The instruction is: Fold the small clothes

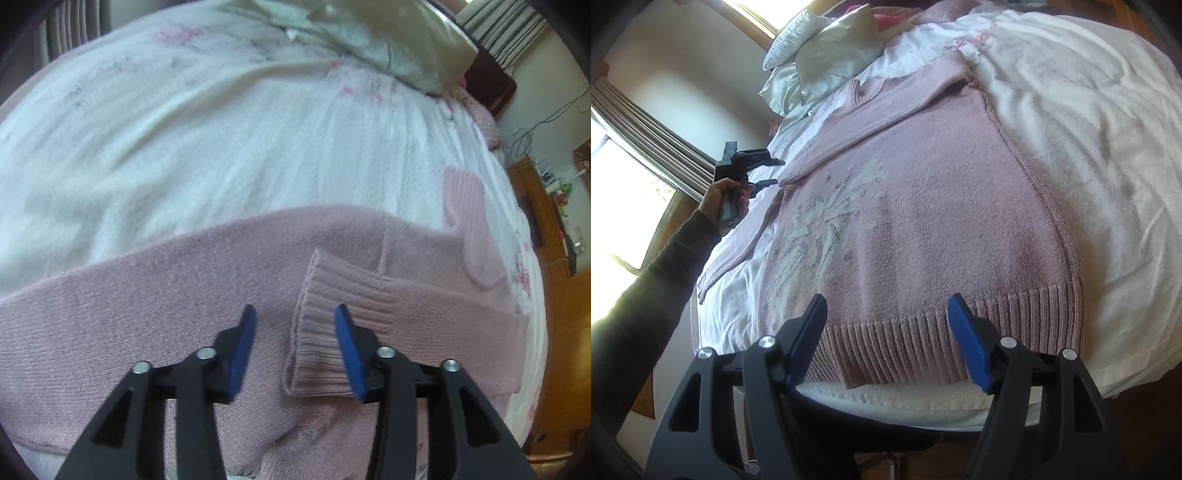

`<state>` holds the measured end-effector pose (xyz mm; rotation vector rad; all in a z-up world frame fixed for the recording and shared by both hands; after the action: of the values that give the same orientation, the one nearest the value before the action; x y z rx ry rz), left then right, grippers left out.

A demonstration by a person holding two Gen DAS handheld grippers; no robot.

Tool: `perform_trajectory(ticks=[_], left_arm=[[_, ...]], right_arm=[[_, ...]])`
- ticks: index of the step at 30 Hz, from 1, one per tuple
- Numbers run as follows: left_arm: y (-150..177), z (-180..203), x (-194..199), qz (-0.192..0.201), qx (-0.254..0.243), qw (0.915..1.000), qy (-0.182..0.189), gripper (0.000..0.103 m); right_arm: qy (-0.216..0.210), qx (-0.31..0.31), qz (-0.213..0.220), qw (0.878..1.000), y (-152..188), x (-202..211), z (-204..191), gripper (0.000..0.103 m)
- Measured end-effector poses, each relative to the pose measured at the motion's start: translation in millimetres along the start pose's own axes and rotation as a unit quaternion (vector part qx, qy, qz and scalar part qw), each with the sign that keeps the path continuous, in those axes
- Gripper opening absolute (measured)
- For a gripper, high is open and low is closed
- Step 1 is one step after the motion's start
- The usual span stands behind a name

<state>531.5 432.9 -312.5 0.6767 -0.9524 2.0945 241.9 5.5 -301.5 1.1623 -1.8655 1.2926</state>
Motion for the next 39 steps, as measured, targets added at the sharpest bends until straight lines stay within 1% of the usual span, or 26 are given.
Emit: perform_trajectory(ticks=[1,3,4,5,7,9,11,14,15,16,18,21,23,25,27,29,32,33,34,36,39], left_arm=[[4,15,0,0.000,-0.015,0.9996,0.022,0.058],[17,32,-12,-0.027,-0.035,0.9980,0.045,0.058],[26,32,-22,-0.047,-0.037,0.9974,0.040,0.058],[33,26,-32,-0.063,-0.035,0.9971,0.026,0.058],[41,13,-44,-0.078,-0.026,0.9966,0.011,0.057],[40,5,-46,-0.071,-0.021,0.9972,0.011,0.052],[38,0,-42,-0.064,-0.013,0.9978,0.014,0.050],[37,-5,-25,-0.059,-0.007,0.9982,0.011,0.050],[37,-7,-16,-0.055,-0.003,0.9984,0.009,0.051],[36,-10,-4,-0.049,0.002,0.9988,0.009,0.053],[36,-19,28,-0.031,0.018,0.9991,0.024,0.058],[35,-45,89,0.004,0.039,0.9986,0.036,0.068],[34,-73,139,0.034,0.045,0.9981,0.025,0.073],[34,-107,192,0.065,0.062,0.9959,0.012,0.076],[38,-145,248,0.103,0.089,0.9908,0.000,0.078],[45,-188,300,0.142,0.119,0.9826,-0.017,0.078],[65,-251,358,0.173,0.166,0.9686,-0.067,0.078],[72,-269,369,0.179,0.179,0.9640,-0.081,0.078],[80,-285,376,0.182,0.196,0.9599,-0.085,0.078],[94,-309,374,0.171,0.226,0.9552,-0.086,0.078],[105,-329,356,0.153,0.254,0.9529,-0.062,0.078]], right_arm=[[-0.001,-0.001,-0.002,1.000,0,-1,0,0.069],[-0.003,0.000,-0.004,1.000,0,-2,-2,0.069],[-0.005,0.001,-0.004,1.000,0,-3,-4,0.069],[-0.006,0.002,-0.003,1.000,0,-2,-6,0.069],[-0.010,0.002,-0.001,1.000,-1,1,-10,0.069],[-0.010,0.003,0.000,1.000,0,2,-12,0.069],[-0.009,0.002,-0.002,1.000,0,2,-10,0.069],[-0.008,0.003,-0.003,1.000,0,5,-9,0.069],[-0.009,0.003,-0.001,1.000,0,7,-11,0.069],[-0.011,0.005,0.004,1.000,-1,11,-12,0.069],[-0.015,0.006,0.016,1.000,-1,20,-15,0.071],[-0.023,0.010,0.023,0.999,2,30,-21,0.072],[-0.031,0.016,0.017,0.999,9,32,-26,0.072],[-0.039,0.022,0.010,0.999,15,33,-32,0.072],[-0.045,0.027,0.004,0.999,20,33,-40,0.072],[-0.049,0.030,-0.003,0.998,26,31,-49,0.072],[-0.055,0.040,-0.012,0.998,32,28,-66,0.072],[-0.057,0.047,-0.012,0.997,33,27,-73,0.072],[-0.058,0.052,-0.012,0.997,34,27,-78,0.072],[-0.060,0.059,-0.015,0.996,36,24,-89,0.072],[-0.059,0.065,-0.022,0.996,39,19,-102,0.072]])
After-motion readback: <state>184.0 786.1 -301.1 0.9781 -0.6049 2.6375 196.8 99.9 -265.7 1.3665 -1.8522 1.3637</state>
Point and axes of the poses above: each gripper's, at about its wrist camera, not at the fingertips, and x roughly against the way its jaws point, z to its right, y to its underside, the point moved 10 cm from there along -x, roughly the way its jaws point, and after that the axes turned 15 degrees about y, right-handed, at the moved point
